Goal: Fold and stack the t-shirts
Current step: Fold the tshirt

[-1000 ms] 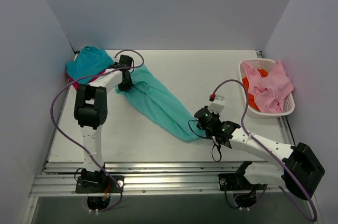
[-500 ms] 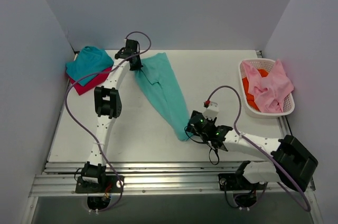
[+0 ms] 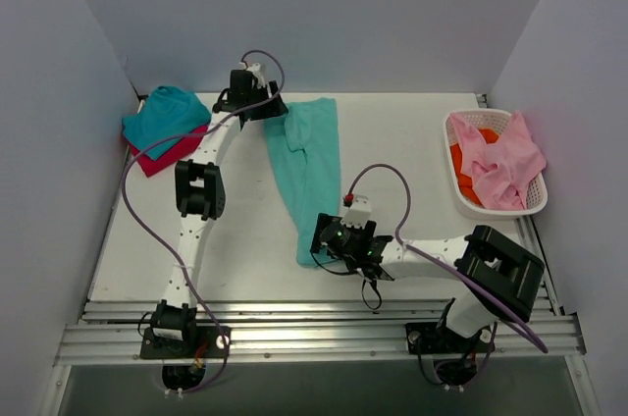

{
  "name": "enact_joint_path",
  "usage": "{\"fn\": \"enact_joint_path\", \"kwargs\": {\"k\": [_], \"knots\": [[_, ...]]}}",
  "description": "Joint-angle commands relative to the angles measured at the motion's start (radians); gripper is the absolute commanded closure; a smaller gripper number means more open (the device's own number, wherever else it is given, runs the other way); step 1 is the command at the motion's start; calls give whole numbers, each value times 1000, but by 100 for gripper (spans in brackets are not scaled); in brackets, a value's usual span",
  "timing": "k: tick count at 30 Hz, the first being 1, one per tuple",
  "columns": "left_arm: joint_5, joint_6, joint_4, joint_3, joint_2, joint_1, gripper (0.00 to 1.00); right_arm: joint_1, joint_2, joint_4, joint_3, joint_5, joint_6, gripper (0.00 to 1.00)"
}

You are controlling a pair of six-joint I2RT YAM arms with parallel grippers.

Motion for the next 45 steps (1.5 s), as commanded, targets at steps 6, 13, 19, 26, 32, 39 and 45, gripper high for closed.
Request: {"fn": "enact_joint_path", "kwargs": {"k": [6,13,19,26,32,39,45], "knots": [[232,-100,277,-1,-187,17,6,22,-45,-148,19,64,35,0],[-29,-10,301,-553,-661,24,6,30,-100,-243,74,155,6,0],[-132,-30,379,-1102,-1011,26,6,36,-135,-335,192,216,-74,0],[-126,-128,557,-1562,-1268,17,5,85,-31,-320,359,204,-100,3],[-115,-134,560,-1725,-1331,-2,1,127,191,-279,458,150,-86,6],[-120,-125,563,-1803,-1383,3,1,157,322,-248,512,126,-44,14],[-91,-129,586,-1805,-1363,3,1,174,323,-288,512,146,-17,25]]}}
